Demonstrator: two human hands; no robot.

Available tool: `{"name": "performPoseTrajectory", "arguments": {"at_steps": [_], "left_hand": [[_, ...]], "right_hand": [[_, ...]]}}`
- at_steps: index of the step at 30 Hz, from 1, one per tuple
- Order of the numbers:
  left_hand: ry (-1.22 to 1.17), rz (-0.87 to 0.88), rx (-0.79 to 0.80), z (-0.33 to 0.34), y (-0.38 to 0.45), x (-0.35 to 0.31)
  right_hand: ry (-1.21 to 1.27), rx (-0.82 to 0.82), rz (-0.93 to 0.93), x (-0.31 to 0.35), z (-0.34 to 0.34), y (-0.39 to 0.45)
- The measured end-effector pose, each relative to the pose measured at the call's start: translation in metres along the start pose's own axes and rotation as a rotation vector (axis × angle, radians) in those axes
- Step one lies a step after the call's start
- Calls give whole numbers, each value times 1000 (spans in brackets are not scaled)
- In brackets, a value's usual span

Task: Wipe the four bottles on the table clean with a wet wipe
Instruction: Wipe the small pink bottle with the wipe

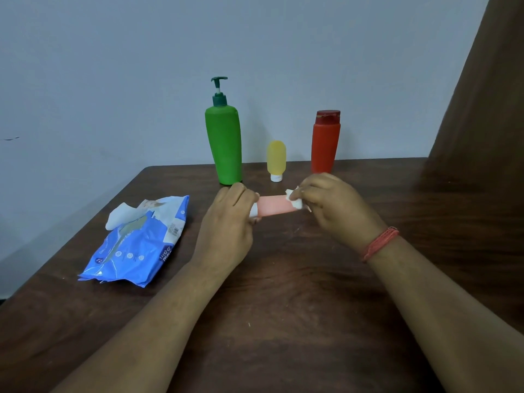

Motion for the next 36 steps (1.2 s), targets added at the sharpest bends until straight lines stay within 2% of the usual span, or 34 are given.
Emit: {"name": "performPoseTrajectory", "arguments": {"at_steps": [7,10,13,14,16,18,20,23,26,29,33,36], "left_hand": [[-17,1,-70,-5,0,2],[-88,62,-77,-7,2,-2],[-185,110,2,-2,-1,-7],[-237,77,18,-1,-2,-7],[-382,-104,40,-1,-3,-4],[-478,-344,117,5,-8,1],[-592,-538,171,14,-15,6],[-846,-773,161,23,-24,6],[-1014,-970,140,27,-28,6],[-1052,-1029,161,29,-29,6],[-1096,-982,220,34,-31,-9],[-1149,-1026,184,36,-33,-12]], "right_hand": [[104,-33,189,-24,3,-3],[324,-56,350,-35,3,-5],[630,51,477,-36,13,-10],[799,66,529,-33,16,-11],[1150,30,660,-26,18,-14],[1307,-43,722,-21,18,-14],[1245,-129,727,-15,22,-11],[998,-230,680,-4,29,-7],[803,-173,591,5,35,-7],[697,-148,545,9,32,-8],[789,-327,637,-3,25,-10],[865,-247,634,-2,33,-10]]}}
Point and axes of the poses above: each hand's wrist, its own y-axis towards the middle knuckle, its own z-axis out of the palm, x = y × z, the point moved 6 cm from there along y, towards the middle knuckle, and after that the axes turned 10 degrees about -x, right-handed, at the moved point
